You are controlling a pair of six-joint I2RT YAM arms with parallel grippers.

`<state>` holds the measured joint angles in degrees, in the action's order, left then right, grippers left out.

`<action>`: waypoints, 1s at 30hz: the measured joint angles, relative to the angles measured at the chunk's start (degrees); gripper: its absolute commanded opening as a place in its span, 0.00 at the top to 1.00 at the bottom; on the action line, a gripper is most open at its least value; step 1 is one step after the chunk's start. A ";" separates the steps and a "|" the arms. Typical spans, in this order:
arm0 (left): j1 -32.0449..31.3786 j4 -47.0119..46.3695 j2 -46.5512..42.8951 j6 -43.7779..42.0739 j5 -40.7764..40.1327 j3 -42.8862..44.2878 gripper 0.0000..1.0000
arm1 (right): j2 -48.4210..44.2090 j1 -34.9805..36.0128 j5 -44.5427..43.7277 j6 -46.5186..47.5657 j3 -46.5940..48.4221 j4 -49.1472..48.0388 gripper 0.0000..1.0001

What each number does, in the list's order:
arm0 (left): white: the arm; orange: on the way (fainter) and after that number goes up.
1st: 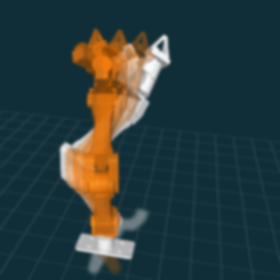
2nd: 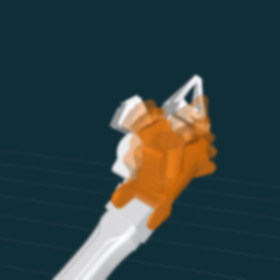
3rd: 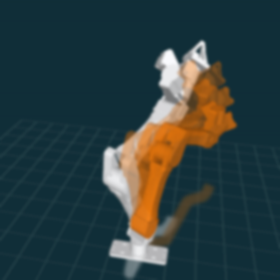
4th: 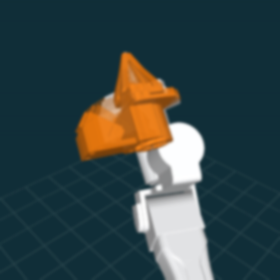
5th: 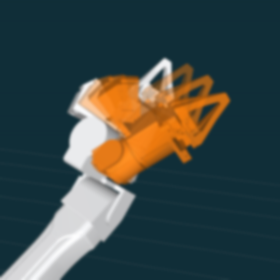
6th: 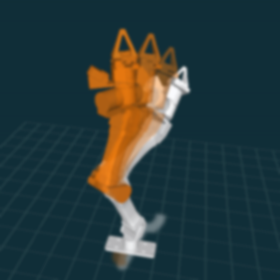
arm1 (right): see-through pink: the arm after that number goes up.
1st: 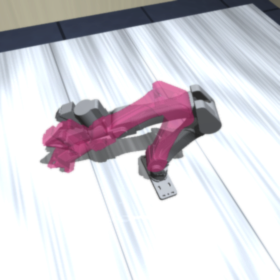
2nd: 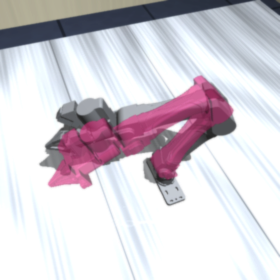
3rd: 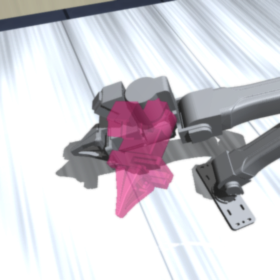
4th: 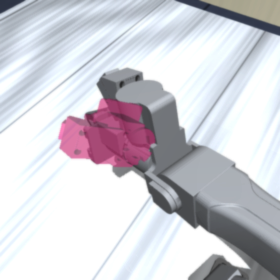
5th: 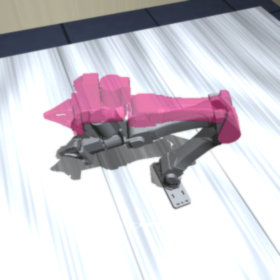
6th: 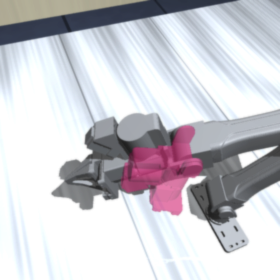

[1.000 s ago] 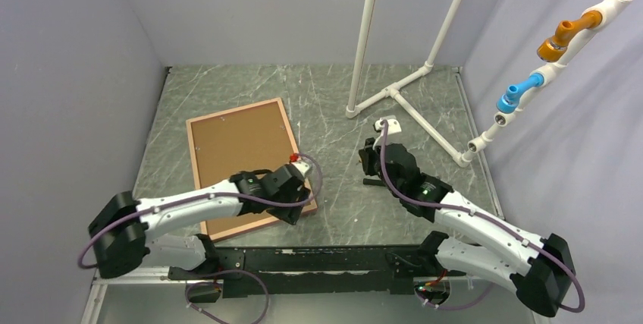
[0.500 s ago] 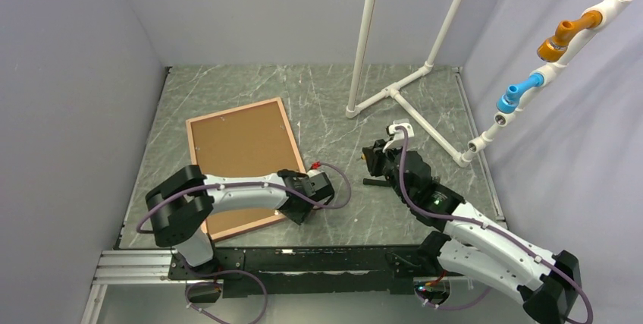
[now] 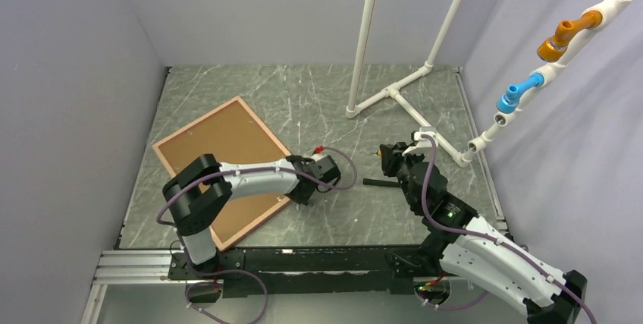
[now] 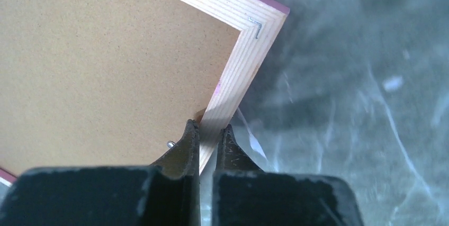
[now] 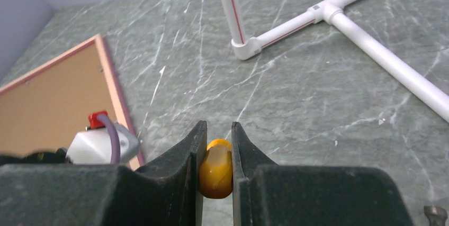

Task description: Take the photo out of the frame

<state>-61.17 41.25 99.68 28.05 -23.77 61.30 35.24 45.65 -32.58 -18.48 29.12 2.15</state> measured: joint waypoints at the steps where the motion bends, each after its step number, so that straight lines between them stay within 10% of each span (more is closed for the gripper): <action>1: 1.64 -0.04 0.74 0.11 -0.11 0.94 1.00 | -0.83 -0.02 -0.83 -0.20 -0.33 0.00 1.00; 19: 27.69 -6.88 27.74 11.61 12.94 40.63 1.00 | 1.18 -0.09 -1.68 -0.63 -1.44 -0.33 1.00; 24: 33.18 -12.81 28.55 16.20 22.82 40.63 0.57 | 3.13 -0.09 -0.20 -0.59 -1.44 -1.40 1.00; 30: 34.36 -16.44 25.18 15.04 31.67 38.14 0.31 | 8.33 -0.09 2.03 -0.31 -1.44 -2.32 1.00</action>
<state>-26.81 24.82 124.86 43.09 7.90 99.44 43.57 45.56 -30.55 -18.79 27.68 -0.16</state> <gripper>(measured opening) 0.621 0.197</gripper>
